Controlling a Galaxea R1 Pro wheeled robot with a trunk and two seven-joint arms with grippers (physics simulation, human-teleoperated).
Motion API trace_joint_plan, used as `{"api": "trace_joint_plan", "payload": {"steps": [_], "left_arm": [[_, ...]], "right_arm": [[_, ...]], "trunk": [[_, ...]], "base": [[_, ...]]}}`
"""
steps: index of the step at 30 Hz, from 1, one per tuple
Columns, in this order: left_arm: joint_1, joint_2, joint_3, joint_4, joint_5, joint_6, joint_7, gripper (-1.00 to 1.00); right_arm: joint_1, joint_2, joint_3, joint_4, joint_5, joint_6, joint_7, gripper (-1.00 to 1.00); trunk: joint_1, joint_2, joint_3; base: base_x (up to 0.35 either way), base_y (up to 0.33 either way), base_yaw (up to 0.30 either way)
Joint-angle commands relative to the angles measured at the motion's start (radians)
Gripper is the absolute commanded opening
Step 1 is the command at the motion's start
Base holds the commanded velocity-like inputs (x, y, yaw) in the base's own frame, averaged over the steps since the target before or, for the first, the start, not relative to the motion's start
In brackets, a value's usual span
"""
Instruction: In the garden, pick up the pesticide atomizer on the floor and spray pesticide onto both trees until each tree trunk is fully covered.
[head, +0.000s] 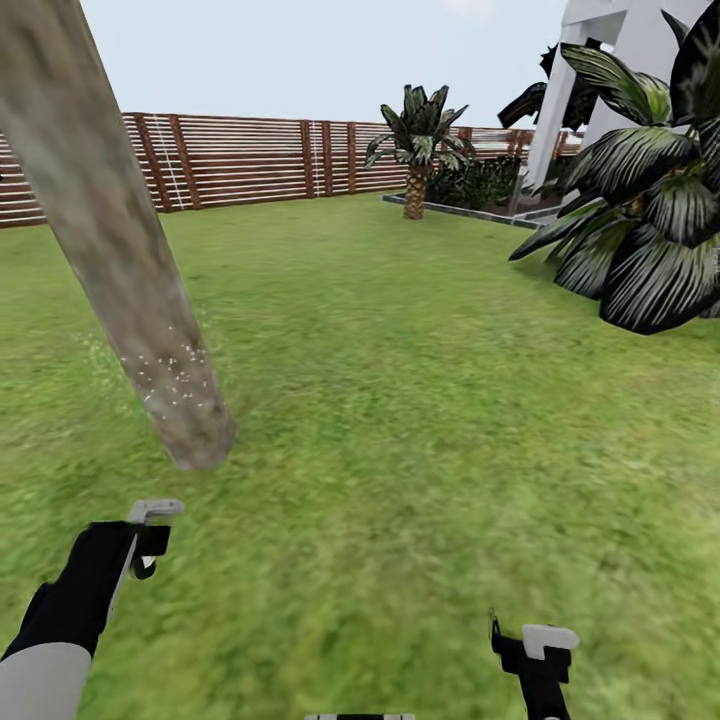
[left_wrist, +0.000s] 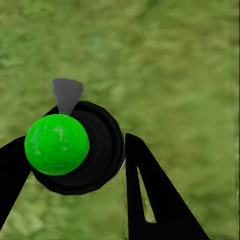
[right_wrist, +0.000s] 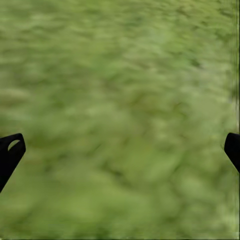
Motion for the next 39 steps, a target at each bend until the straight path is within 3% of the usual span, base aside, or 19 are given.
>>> {"api": "trace_joint_plan", "payload": {"steps": [1,3,4,6,8,10,12,13,14,16,18,22,23,24,27,31,32,35,39], "left_arm": [[0.013,0.000,-0.003,0.001,-0.015,-0.039,-0.048,-1.00],[0.036,0.000,-0.009,0.002,-0.020,-0.111,-0.162,-1.00],[0.047,0.002,-0.016,0.003,-0.028,-0.157,-0.256,-1.00],[0.062,0.012,-0.024,0.004,-0.061,-0.226,-0.384,-1.00],[0.070,0.025,-0.027,0.041,-0.134,-0.340,-0.517,-1.00],[0.065,0.033,-0.026,0.123,-0.216,-0.463,-0.646,-1.00],[0.061,0.043,-0.024,0.175,-0.303,-0.558,-0.748,-1.00],[0.060,0.045,-0.024,0.182,-0.325,-0.577,-0.774,-1.00],[0.060,0.045,-0.024,0.188,-0.350,-0.594,-0.806,-1.00],[0.059,0.046,-0.024,0.193,-0.369,-0.607,-0.851,-1.00],[0.058,0.047,-0.025,0.194,-0.374,-0.611,-0.903,-1.00],[0.058,0.045,-0.028,0.193,-0.380,-0.613,-0.968,-1.00],[0.058,0.045,-0.036,0.193,-0.380,-0.613,-0.971,-1.00],[0.058,0.046,-0.055,0.193,-0.381,-0.613,-0.975,-1.00],[0.056,0.046,-0.170,0.192,-0.384,-0.610,-0.979,-1.00],[0.026,0.036,-0.203,0.186,-0.383,-0.603,-0.980,-1.00],[0.017,0.034,-0.204,0.186,-0.383,-0.602,-0.982,-1.00],[-0.004,0.028,-0.221,0.182,-0.390,-0.601,-1.006,-1.00],[-0.051,0.016,-0.308,0.182,-0.420,-0.594,-1.012,-1.00]], "right_arm": [[-0.001,0.000,-0.006,0.001,0.011,-0.002,-0.004,1.00],[-0.001,-0.002,-0.004,0.001,0.013,-0.002,-0.003,1.00],[-0.001,-0.003,0.012,0.001,0.025,-0.002,-0.001,1.00],[-0.001,-0.004,0.074,0.000,0.073,0.000,0.013,1.00],[-0.001,-0.006,0.140,-0.006,0.131,0.009,0.067,1.00],[-0.001,-0.007,0.159,-0.032,0.150,0.060,0.156,1.00],[-0.007,-0.016,0.165,-0.094,0.157,0.162,0.342,1.00],[-0.012,-0.022,0.166,-0.130,0.161,0.194,0.419,1.00],[-0.020,-0.031,0.166,-0.201,0.169,0.238,0.546,1.00],[-0.032,-0.040,0.167,-0.315,0.180,0.297,0.746,1.00],[-0.039,-0.042,0.168,-0.397,0.203,0.330,0.871,1.00],[-0.078,-0.042,0.169,-0.457,0.277,0.342,1.046,1.00],[-0.082,-0.042,0.169,-0.459,0.282,0.342,1.061,1.00],[-0.086,-0.042,0.169,-0.460,0.286,0.343,1.071,1.00],[-0.091,-0.041,0.169,-0.461,0.291,0.343,1.092,1.00],[-0.100,-0.030,0.171,-0.467,0.291,0.343,1.205,1.00],[-0.105,-0.029,0.172,-0.470,0.290,0.343,1.216,-1.00],[-0.126,-0.024,0.172,-0.477,0.290,0.343,1.246,-1.00],[-0.134,0.006,0.173,-0.499,0.290,0.343,1.282,-1.00]], "trunk": [[-0.001,0.000,0.000],[-0.001,0.000,0.002],[-0.001,0.000,0.003],[-0.001,0.000,0.003],[-0.001,0.000,0.003],[-0.001,0.000,0.003],[-0.001,0.000,0.003],[-0.001,0.000,0.003],[-0.001,0.000,0.003],[-0.001,0.000,0.003],[-0.001,0.000,0.003],[-0.001,0.000,0.003],[-0.001,0.000,0.003],[-0.001,0.000,0.003],[-0.001,0.000,0.003],[-0.001,0.000,0.003],[-0.001,0.000,0.003],[-0.001,0.000,0.003],[-0.001,0.000,0.003]], "base": [[-0.349,0.000,-0.177],[-0.349,0.000,-0.217],[-0.349,0.000,-0.166],[-0.349,0.000,-0.070],[-0.349,0.000,-0.021],[-0.349,0.000,-0.006],[-0.253,0.000,-0.001],[-0.120,0.000,-0.001],[-0.061,0.000,0.000],[-0.024,0.000,0.000],[-0.006,0.000,0.000],[-0.001,0.000,0.000],[0.000,0.000,0.000],[0.000,0.000,0.000],[0.000,0.000,0.000],[0.000,0.000,0.000],[0.000,0.000,0.000],[0.000,0.000,0.000],[0.000,0.000,0.000]]}}
